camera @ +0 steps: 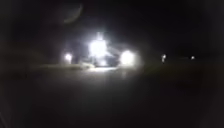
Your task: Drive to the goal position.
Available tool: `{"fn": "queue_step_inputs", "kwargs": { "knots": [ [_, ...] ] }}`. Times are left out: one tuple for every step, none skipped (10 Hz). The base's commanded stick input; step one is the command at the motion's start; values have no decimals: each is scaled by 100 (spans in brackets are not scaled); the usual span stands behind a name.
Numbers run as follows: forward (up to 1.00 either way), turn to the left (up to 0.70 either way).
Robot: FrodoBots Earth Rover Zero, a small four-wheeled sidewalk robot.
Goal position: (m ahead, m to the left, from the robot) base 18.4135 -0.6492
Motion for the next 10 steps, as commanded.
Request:
{"fn": "queue_step_inputs", "kwargs": {
  "knots": [
    [70, 0],
    [70, 0],
    [70, 0],
    [70, 0],
    [70, 0],
    [70, 0],
    [70, 0],
    [70, 0],
    [70, 0],
    [70, 0]
  ]
}}
